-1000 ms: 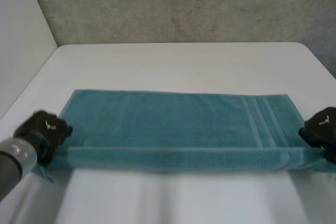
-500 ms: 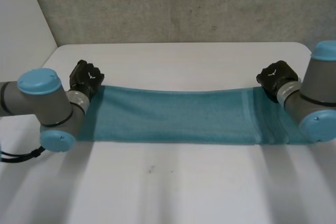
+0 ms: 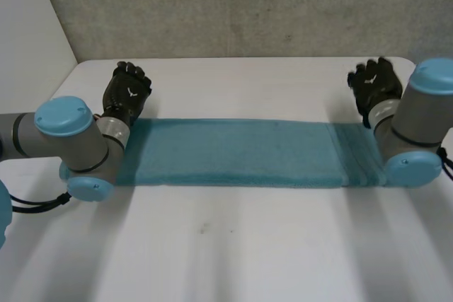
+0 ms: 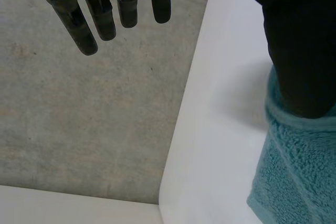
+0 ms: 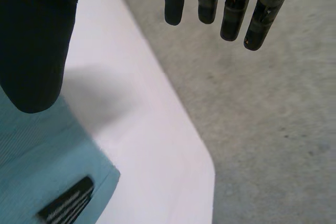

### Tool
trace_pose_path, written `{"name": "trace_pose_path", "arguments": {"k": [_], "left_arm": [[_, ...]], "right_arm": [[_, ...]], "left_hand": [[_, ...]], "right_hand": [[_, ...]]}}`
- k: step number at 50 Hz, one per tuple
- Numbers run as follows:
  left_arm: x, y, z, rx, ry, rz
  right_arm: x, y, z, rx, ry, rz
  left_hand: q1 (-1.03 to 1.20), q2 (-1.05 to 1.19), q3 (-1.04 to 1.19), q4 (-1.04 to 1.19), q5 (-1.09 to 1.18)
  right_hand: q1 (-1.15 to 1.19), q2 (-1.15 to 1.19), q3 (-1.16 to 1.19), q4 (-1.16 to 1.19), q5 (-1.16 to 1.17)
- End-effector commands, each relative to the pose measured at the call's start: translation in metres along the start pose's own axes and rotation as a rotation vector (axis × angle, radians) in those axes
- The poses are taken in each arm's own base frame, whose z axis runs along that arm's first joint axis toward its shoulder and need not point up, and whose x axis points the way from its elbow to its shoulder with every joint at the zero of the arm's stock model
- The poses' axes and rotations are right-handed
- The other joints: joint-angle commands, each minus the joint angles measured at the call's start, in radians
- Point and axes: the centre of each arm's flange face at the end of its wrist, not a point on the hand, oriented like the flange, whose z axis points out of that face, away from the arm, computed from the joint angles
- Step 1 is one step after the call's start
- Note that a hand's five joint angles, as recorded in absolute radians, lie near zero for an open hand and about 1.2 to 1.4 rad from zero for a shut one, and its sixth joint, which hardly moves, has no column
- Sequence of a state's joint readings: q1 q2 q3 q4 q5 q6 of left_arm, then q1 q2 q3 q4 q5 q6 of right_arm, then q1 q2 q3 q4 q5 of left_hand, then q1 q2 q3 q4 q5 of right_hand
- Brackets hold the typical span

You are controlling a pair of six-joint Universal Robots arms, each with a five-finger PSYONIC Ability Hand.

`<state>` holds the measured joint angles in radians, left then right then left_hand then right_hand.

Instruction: Fold the laundry

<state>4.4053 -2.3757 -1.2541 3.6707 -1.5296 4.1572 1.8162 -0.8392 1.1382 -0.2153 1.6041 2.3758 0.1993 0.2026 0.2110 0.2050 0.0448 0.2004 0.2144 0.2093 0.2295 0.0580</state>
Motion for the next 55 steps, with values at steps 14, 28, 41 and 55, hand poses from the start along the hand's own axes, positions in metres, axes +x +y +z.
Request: {"name": "trace_pose_path", "arguments": {"k": [14,28,41,55], "left_arm": [[-0.078,-0.039,-0.081,0.020,-0.063,-0.368],[-0.063,-0.024,-0.104,-0.111,0.031,-0.655],[-0.057,-0.021,-0.108,-0.130,0.043,-0.656],[-0.055,-0.022,-0.110,-0.133,0.049,-0.656]], "right_arm": [[0.080,0.003,-0.082,-0.118,-0.162,0.248],[0.059,0.077,-0.082,-0.258,-0.313,0.378],[0.052,0.102,-0.068,-0.252,-0.290,0.373],[0.053,0.116,-0.059,-0.276,-0.278,0.374]], "left_hand": [[-0.025,-0.028,-0.036,-0.030,-0.045],[-0.025,-0.028,-0.036,-0.030,-0.045],[-0.025,-0.028,-0.036,-0.030,-0.045],[-0.025,-0.028,-0.036,-0.030,-0.045]], "right_hand": [[-0.026,-0.040,-0.035,-0.055,-0.058],[0.354,0.340,0.345,0.325,0.322],[0.539,0.525,0.530,0.510,0.507],[1.164,1.150,1.155,1.135,1.132]]}}
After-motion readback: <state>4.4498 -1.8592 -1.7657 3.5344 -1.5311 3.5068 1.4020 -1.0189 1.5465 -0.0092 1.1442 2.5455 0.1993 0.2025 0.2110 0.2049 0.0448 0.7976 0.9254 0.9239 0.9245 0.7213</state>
